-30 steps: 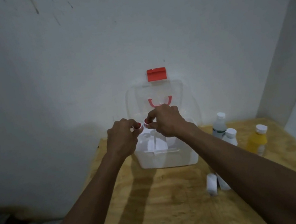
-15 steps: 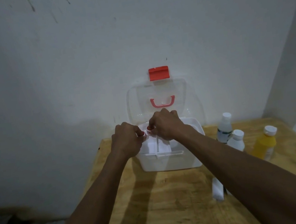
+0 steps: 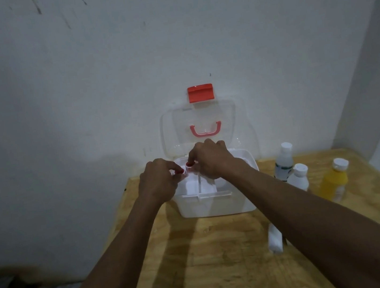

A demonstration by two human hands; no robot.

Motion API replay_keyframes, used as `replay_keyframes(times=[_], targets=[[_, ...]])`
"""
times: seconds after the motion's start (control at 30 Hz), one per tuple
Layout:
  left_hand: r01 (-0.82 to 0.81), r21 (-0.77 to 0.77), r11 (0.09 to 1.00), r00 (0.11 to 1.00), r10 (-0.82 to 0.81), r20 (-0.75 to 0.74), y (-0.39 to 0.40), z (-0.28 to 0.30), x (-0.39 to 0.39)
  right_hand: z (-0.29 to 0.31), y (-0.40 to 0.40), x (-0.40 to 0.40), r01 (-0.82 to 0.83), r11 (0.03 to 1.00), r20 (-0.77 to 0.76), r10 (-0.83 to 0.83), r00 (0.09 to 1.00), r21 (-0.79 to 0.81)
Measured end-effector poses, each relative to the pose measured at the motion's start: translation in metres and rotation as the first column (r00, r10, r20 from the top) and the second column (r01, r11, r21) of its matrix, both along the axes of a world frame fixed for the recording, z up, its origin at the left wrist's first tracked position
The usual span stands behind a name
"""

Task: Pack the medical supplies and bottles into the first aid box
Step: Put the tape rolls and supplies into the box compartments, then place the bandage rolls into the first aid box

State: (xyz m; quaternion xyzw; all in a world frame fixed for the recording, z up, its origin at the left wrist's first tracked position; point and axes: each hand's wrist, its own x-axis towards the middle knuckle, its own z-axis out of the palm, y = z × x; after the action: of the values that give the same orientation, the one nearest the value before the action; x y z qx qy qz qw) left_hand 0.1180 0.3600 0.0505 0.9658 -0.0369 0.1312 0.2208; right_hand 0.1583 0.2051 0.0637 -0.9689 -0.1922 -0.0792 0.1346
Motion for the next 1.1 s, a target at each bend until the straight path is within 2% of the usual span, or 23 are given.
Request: replay_keyframes(times=[0.43, 0.6, 0.7, 0.87, 1.03, 1.1], targets=[[-0.022, -0.076, 0.997, 0.998, 0.027, 0.064, -0.013, 0.02, -0.037, 0.03, -0.039, -0.047, -0.002, 0.997, -0.007, 0.002, 1.0, 0.082], [0.083, -0.093, 0.992, 0.976, -0.062, 0.207, -0.037, 0.032, -0.075, 0.055, -0.079, -0.094, -0.018, 0.982, -0.044, 0.026, 0.999, 0.189], [0.136, -0.127, 0.983, 0.968, -0.105, 0.229, -0.056, 0.028, -0.096, 0.058, -0.109, -0.121, 0.02, 0.981, -0.064, -0.008, 0.998, 0.194], [0.205, -0.171, 0.964, 0.974, -0.184, 0.133, -0.096, 0.007, -0.122, 0.041, -0.154, -0.163, 0.158, 0.98, -0.171, -0.136, 0.976, 0.124], [0.229, -0.156, 0.961, 0.967, -0.243, -0.078, -0.133, -0.026, -0.135, 0.008, -0.175, -0.192, 0.203, 0.971, -0.236, -0.228, 0.945, -0.126], [0.213, -0.157, 0.964, 0.961, -0.236, -0.147, -0.144, -0.035, -0.137, -0.006, -0.179, -0.197, 0.22, 0.963, -0.228, -0.252, 0.941, -0.156]])
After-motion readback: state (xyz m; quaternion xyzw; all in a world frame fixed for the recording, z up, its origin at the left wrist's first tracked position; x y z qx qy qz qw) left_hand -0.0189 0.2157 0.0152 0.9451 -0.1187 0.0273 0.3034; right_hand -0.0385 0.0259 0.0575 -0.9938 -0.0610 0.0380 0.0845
